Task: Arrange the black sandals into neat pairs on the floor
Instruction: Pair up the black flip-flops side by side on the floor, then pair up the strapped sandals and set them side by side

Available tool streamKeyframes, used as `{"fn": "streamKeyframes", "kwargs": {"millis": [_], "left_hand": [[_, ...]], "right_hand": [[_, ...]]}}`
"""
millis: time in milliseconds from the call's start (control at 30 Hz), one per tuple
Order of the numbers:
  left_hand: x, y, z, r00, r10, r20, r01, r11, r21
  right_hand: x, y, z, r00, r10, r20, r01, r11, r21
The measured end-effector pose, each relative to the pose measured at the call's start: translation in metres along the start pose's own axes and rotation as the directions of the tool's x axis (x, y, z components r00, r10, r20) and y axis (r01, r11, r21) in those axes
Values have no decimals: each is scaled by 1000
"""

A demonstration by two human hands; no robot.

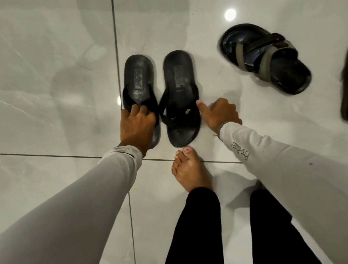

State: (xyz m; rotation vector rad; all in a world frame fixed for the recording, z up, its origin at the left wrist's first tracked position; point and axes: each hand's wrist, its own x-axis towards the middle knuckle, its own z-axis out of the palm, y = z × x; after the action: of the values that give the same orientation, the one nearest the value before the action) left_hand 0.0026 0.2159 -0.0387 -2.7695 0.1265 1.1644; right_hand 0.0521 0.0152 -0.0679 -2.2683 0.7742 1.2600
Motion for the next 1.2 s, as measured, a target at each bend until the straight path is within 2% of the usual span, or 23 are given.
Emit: {"fn": "streamKeyframes", "kwargs": {"millis": [100,233,333,433,500,567,633,700,800,867,933,1000,1033,1100,1200], "left_hand": [[1,34,-17,998,-43,-45,41,999,-28],[19,106,-61,997,-48,-56,32,969,-246],[46,169,-96,997,43,-57,-60,939,-337],[83,219,-123,952,258,-164,-285,943,-171],[107,241,-134,868,443,-226,-436,896,81],[125,251,-146,826,532,-188,-468,832,298],[141,256,-159,861,491,-132,-422,835,352],[149,257,-168,918,388,-79,-351,890,292],[152,257,-165,969,244,-37,-239,966,100],[149,257,-158,991,124,-58,-125,992,-21],[144,258,-150,999,6,-48,-13,989,-150],[137,259,-143,998,-54,-11,50,969,-242],[132,261,-139,998,-59,-10,54,963,-262],[123,264,-128,998,-53,-25,44,959,-279],[108,266,-111,998,-38,-53,20,953,-302]], "right_hand": [[-3,34,-54,997,-9,-80,2,997,-81],[0,93,-130,980,51,-192,-69,994,-90],[16,138,-182,960,79,-267,-108,989,-97],[43,174,-219,940,92,-327,-132,986,-102],[63,191,-235,931,98,-351,-135,987,-82],[83,202,-245,936,43,-349,-59,998,-35],[103,208,-255,939,-61,-338,74,997,24],[119,208,-262,936,-110,-334,151,984,98],[130,208,-268,930,-31,-366,146,945,291],[128,214,-268,916,-9,-400,152,933,326],[121,224,-265,901,-68,-428,175,960,218],[112,236,-262,891,-217,-399,206,976,-70],[107,242,-259,882,-308,-357,232,943,-240],[101,251,-252,838,-492,-236,331,802,-497],[94,254,-241,724,-690,13,486,496,-720]]}}
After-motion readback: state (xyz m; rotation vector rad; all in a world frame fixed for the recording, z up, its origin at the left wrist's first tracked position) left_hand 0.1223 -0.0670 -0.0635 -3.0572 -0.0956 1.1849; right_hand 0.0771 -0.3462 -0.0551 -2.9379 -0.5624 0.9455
